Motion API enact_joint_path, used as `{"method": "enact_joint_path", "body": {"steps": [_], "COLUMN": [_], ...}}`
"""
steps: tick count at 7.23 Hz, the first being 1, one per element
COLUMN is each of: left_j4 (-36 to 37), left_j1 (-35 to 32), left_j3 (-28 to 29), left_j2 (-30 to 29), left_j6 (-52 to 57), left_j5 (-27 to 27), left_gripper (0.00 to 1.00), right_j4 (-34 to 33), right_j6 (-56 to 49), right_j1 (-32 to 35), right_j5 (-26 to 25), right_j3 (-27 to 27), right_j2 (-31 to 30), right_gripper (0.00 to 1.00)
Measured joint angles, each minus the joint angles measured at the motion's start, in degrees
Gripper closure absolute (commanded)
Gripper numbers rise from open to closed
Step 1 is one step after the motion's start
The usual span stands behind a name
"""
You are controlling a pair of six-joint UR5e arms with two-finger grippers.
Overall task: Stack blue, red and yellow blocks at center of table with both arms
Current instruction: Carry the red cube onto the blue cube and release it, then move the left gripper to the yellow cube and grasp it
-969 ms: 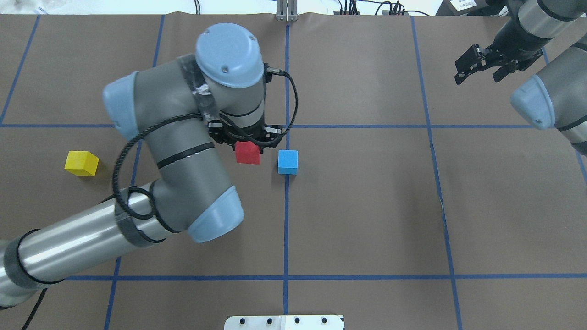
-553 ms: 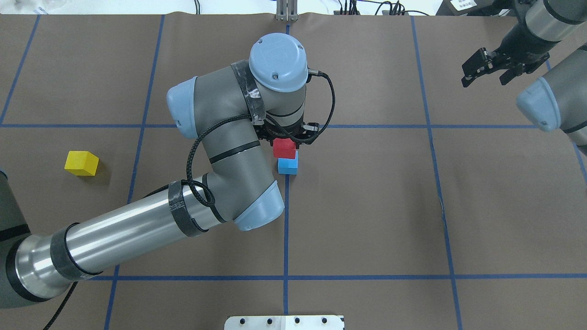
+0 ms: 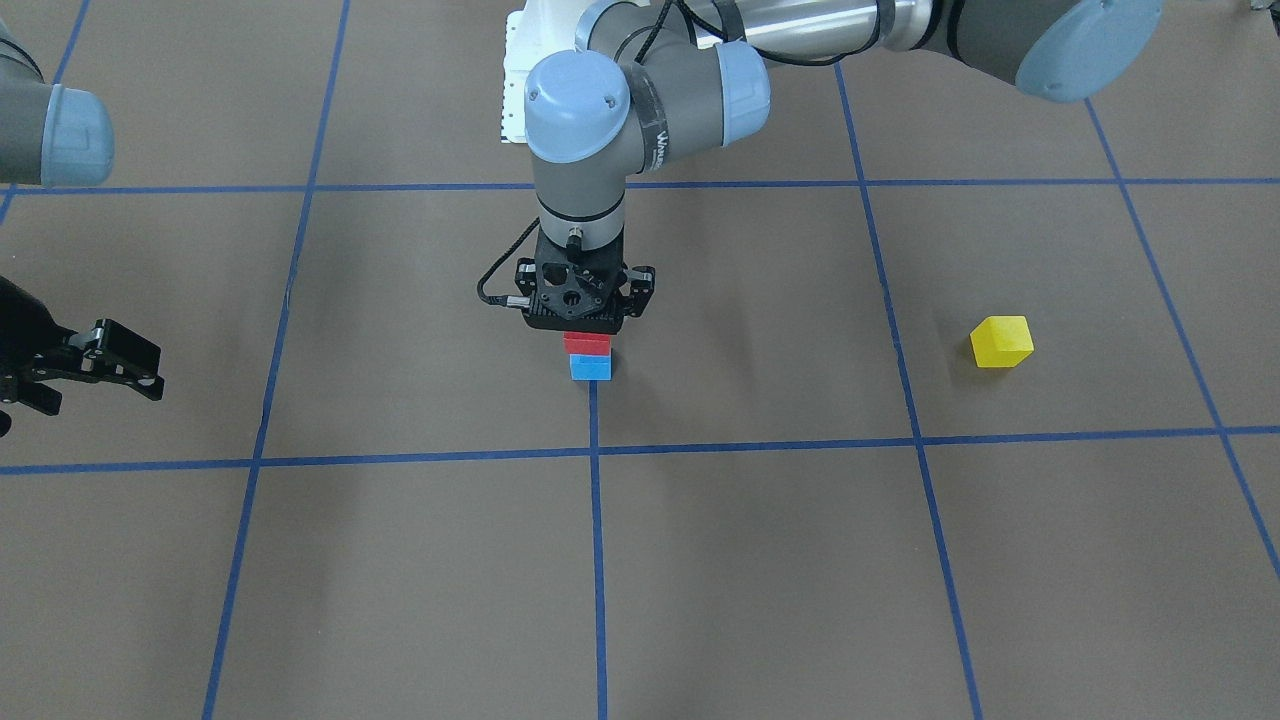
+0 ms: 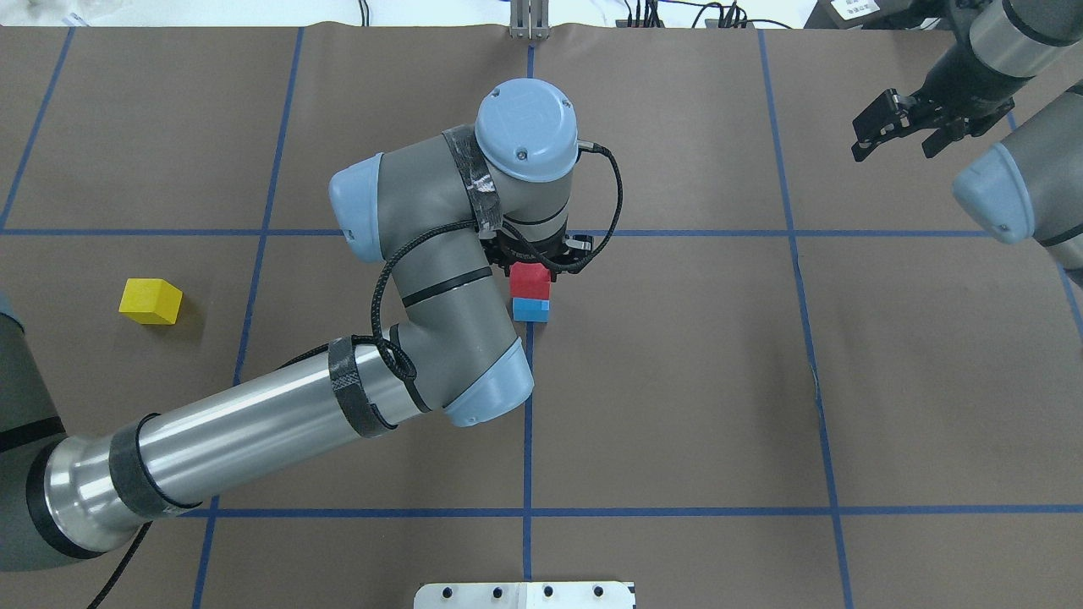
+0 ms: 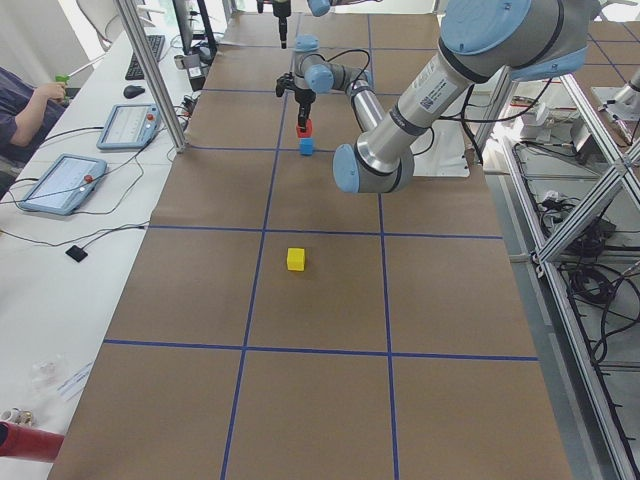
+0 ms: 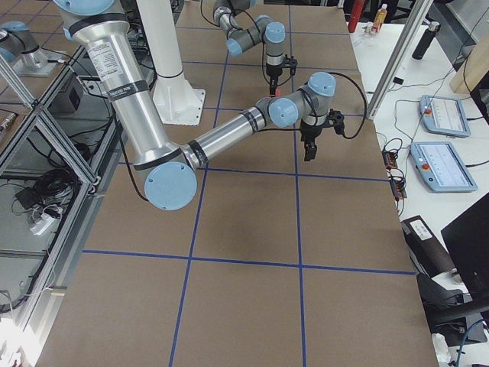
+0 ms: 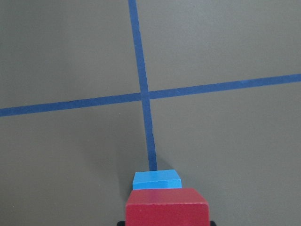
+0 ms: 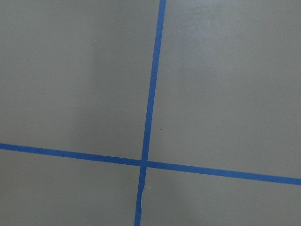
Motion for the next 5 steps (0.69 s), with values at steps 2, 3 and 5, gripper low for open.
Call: {"method": "enact_joint_path", "body": {"steps": [2, 3, 5], "left_j4": [-1.6, -2.3, -2.7], "left_j1": [0.1, 0.2, 0.2], "left_j3": [1.8, 2.5, 2.9], "left_j2": [0.0, 0.0, 0.0], "left_j6": [-0.1, -0.1, -0.2], "left_j5": [0.0, 0.0, 0.0], "left_gripper": [0.82, 0.26, 0.00], "right_j4": [0.0, 0.0, 0.0], "right_j6": [0.0, 0.0, 0.1], "right_j1": [0.0, 0.0, 0.0], "right_j5": [0.0, 0.0, 0.0], "right_j3": [0.0, 0.0, 0.0], "right_j2": [0.0, 0.0, 0.0], "right_gripper": [0.00, 0.00, 0.00]}}
